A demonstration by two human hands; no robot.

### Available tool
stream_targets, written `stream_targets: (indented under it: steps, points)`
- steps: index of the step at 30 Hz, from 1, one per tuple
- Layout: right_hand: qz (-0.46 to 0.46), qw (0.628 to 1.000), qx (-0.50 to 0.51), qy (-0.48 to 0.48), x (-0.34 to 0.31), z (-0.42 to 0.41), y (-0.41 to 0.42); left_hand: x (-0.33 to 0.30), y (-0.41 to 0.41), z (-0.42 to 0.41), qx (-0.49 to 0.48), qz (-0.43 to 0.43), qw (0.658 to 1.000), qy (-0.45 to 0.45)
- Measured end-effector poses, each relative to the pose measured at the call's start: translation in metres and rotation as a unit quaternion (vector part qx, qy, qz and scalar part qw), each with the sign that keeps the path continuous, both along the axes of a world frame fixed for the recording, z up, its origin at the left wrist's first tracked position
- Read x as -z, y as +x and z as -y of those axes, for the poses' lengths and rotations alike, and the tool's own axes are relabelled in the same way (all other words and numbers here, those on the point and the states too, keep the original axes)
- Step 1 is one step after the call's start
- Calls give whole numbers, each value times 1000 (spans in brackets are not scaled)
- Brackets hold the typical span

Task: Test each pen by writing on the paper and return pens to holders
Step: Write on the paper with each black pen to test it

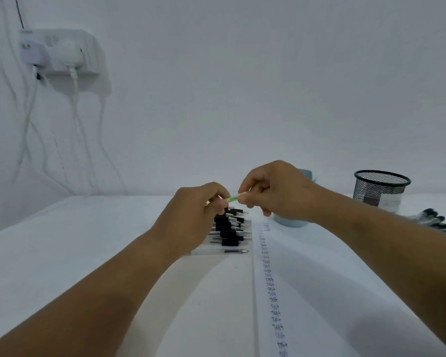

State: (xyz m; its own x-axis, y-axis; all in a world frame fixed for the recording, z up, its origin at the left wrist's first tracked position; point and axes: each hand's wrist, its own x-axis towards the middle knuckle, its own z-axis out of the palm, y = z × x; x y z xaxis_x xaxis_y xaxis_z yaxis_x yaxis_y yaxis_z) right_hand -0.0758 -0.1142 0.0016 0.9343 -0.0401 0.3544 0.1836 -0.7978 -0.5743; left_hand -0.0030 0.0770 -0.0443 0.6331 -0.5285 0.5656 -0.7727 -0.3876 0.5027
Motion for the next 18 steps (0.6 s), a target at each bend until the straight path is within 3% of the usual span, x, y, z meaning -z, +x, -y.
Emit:
stream_targets:
  steps: [5, 11, 14, 16, 18]
  points:
    - [-11, 986, 8, 168, 4, 27, -19, 8, 2, 0, -4, -52, 998, -20]
    - [5, 919, -49, 391, 19, 31, -22, 13, -13, 13, 3, -40, 998, -56]
    - [-62, 909, -89, 402, 29, 22, -21, 15, -27, 26, 32, -14, 996, -85]
    - [-82, 913, -78, 391, 35, 20, -18, 18, -27, 32, 29, 8, 999, -44]
    - [-57, 910, -26, 410, 38, 27, -12, 23, -22, 33, -11, 35, 997, 64]
